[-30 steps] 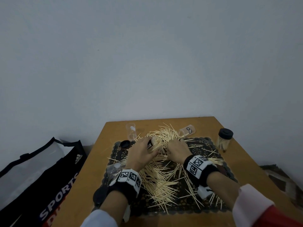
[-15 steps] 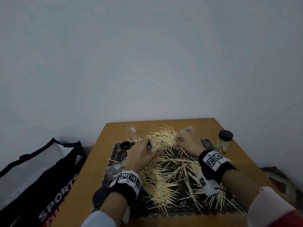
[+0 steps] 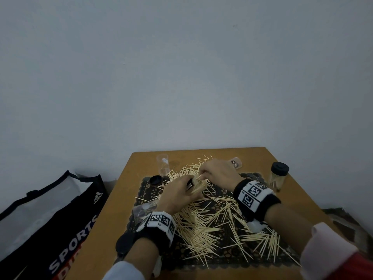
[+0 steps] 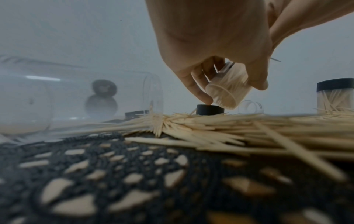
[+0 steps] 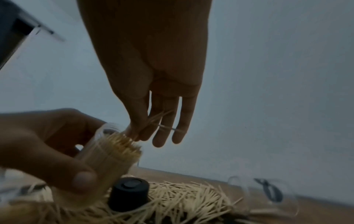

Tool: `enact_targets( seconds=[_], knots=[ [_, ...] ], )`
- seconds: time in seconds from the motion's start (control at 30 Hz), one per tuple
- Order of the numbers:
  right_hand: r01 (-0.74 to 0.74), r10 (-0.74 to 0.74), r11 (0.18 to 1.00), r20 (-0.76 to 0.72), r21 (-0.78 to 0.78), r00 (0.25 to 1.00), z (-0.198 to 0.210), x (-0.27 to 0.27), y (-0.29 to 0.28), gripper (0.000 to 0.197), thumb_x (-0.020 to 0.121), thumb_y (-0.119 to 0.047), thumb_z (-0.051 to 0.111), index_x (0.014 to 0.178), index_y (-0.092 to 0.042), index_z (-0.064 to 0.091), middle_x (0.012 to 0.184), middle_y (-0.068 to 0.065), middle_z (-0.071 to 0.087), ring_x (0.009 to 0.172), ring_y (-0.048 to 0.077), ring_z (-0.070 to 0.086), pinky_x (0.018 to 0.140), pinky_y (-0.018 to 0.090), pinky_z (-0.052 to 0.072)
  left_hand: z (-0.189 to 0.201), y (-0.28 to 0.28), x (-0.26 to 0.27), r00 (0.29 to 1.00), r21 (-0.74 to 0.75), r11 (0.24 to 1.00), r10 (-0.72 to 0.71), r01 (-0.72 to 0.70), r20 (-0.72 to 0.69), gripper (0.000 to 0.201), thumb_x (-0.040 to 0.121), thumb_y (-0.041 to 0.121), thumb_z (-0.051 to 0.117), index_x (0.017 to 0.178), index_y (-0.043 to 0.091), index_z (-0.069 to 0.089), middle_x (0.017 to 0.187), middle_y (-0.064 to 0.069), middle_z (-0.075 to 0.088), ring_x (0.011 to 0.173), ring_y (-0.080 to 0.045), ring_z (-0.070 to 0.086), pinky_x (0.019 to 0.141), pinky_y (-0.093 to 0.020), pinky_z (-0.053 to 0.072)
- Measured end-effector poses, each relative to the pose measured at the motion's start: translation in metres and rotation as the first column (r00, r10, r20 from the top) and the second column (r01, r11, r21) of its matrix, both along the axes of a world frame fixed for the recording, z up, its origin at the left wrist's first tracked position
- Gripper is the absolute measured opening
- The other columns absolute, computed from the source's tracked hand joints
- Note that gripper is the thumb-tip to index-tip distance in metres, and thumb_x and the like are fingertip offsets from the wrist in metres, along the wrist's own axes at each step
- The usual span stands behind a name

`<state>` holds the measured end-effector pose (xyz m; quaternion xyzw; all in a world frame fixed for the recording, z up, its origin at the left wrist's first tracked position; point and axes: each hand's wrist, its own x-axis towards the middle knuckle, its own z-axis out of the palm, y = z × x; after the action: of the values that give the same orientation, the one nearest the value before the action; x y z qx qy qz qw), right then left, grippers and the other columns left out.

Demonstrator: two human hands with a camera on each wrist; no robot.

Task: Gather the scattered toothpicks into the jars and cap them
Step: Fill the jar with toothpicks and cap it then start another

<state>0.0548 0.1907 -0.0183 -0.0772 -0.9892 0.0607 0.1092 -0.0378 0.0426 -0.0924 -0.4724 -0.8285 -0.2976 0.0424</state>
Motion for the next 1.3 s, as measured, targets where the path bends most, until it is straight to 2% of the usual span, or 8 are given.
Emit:
enact_targets(
  seconds=[0.17,0.3,0.47,0.63,0.8,0.9,1.07,1.3],
  knots=[
    [0.039,-0.051,0.948,-0.028,-0.317,0.998,0.001,-0.004,0.002,0.016,0.081,-0.02,0.075,0.097,-0.017,0.075,0.097,-0.001,0.069,0.085,0.014,0.061,0.077,0.032,0.05,0.001,0.001,0.0,1.0,0.054,0.999,0.006,-0.007,0.011,0.048,0.077,0.059,0.071,0.11,0.025,0.059,0.092,0.012,0.061,0.079,-0.008,0.056,0.062,-0.019,0.036],
    [0.017,-0.047,0.811,-0.037,-0.585,0.998,0.003,0.0,0.005,0.027,0.076,-0.003,0.079,0.101,-0.009,0.071,0.094,0.003,0.067,0.064,0.004,0.058,0.052,0.014,0.046,0.001,0.0,0.0,1.0,0.05,0.999,0.017,-0.017,0.011,0.052,0.077,0.06,0.071,0.114,0.025,0.059,0.095,0.012,0.062,0.081,-0.008,0.057,0.064,-0.022,0.04],
    [0.024,-0.06,0.758,-0.033,-0.651,0.998,0.006,0.002,0.011,0.025,0.075,0.01,0.072,0.095,-0.005,0.073,0.09,0.003,0.07,0.075,0.007,0.063,0.062,0.014,0.051,0.0,0.0,-0.001,0.999,0.057,0.997,0.041,-0.042,0.023,0.048,0.076,0.059,0.071,0.109,0.027,0.058,0.092,0.013,0.061,0.078,-0.006,0.055,0.062,-0.021,0.037],
    [-0.005,-0.05,0.833,-0.084,-0.554,0.995,0.005,0.0,0.007,0.013,0.077,0.003,0.075,0.086,-0.006,0.077,0.074,-0.002,0.069,0.068,0.004,0.064,0.062,0.013,0.051,0.001,0.001,0.001,1.0,0.047,0.999,0.001,-0.002,0.027,0.048,0.077,0.057,0.072,0.112,0.027,0.058,0.093,0.014,0.06,0.077,-0.005,0.055,0.061,-0.015,0.036],
    [-0.072,-0.052,0.875,-0.24,-0.478,0.969,-0.003,-0.004,0.0,0.02,0.076,-0.004,0.078,0.093,-0.013,0.075,0.089,-0.003,0.071,0.081,0.006,0.063,0.076,0.024,0.053,0.005,0.001,0.004,0.998,0.087,0.996,-0.028,0.024,0.049,0.046,0.078,0.055,0.073,0.11,0.024,0.059,0.09,0.013,0.06,0.074,-0.002,0.053,0.059,-0.012,0.032],
    [-0.147,-0.071,0.808,-0.341,-0.571,0.937,-0.01,-0.006,-0.004,0.023,0.086,-0.01,0.07,0.109,-0.014,0.07,0.106,-0.002,0.069,0.097,0.008,0.062,0.088,0.026,0.051,0.005,0.0,0.004,0.999,0.11,0.994,0.004,-0.008,0.036,0.039,0.079,0.058,0.07,0.096,0.027,0.054,0.083,0.012,0.058,0.069,-0.004,0.051,0.057,-0.017,0.031],
    [-0.121,0.036,0.652,-0.129,-0.748,0.991,-0.021,0.0,-0.016,0.058,0.1,-0.046,0.037,0.15,-0.018,0.033,0.153,0.0,0.035,0.139,0.011,0.033,0.108,0.023,0.024,0.002,0.0,0.001,1.0,0.15,0.989,0.009,-0.013,0.022,0.042,0.081,0.059,0.066,0.1,0.023,0.058,0.085,0.01,0.063,0.07,-0.007,0.058,0.059,-0.019,0.038],
    [-0.246,0.103,0.591,-0.231,-0.768,0.967,-0.026,-0.002,-0.025,0.065,0.093,-0.057,0.033,0.152,-0.031,0.025,0.153,-0.002,0.036,0.139,0.01,0.034,0.113,0.031,0.026,0.002,0.001,0.004,0.997,0.112,0.991,-0.078,0.075,0.02,0.045,0.081,0.054,0.069,0.106,0.018,0.06,0.089,0.01,0.062,0.069,0.003,0.052,0.06,-0.007,0.034]
  ],
)
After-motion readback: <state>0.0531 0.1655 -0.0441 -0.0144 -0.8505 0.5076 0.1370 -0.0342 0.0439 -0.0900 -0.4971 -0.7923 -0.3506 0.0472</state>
